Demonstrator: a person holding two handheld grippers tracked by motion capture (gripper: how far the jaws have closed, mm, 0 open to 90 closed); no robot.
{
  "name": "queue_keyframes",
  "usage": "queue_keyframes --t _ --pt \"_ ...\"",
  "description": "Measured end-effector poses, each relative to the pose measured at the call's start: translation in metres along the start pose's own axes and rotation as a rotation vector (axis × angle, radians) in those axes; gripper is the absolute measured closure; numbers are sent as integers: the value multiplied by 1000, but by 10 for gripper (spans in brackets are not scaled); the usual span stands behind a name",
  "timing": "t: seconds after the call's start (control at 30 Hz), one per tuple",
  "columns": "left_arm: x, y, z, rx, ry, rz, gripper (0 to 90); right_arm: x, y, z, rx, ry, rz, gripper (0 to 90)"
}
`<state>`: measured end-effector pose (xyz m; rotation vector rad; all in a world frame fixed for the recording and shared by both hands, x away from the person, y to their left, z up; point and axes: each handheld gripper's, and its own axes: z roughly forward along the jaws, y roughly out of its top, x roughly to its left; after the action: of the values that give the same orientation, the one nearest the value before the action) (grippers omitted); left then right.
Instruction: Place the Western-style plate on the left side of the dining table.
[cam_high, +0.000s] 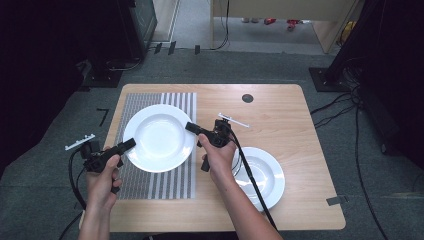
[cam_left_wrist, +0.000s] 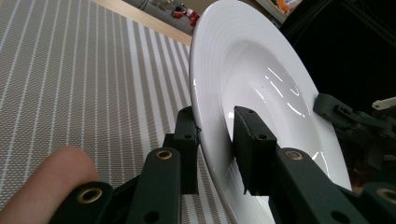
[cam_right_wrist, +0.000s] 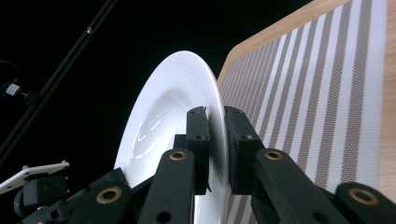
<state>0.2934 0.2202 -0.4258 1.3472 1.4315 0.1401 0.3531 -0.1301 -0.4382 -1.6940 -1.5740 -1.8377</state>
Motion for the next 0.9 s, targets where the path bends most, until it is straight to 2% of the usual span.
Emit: queue_keyframes --t 0.33,0.53,0.77,0.9 --pt "20 3 6 1 50 -22 718 -8 1 29 38 -5 10 828" --pt "33 3 12 4 77 -35 709 -11 2 43 63 -12 -4 830" --pt "53 -1 22 17 128 -56 706 -25 -1 67 105 -31 1 826" --pt "60 -3 30 26 150 -65 704 -35 -4 77 122 -42 32 827"
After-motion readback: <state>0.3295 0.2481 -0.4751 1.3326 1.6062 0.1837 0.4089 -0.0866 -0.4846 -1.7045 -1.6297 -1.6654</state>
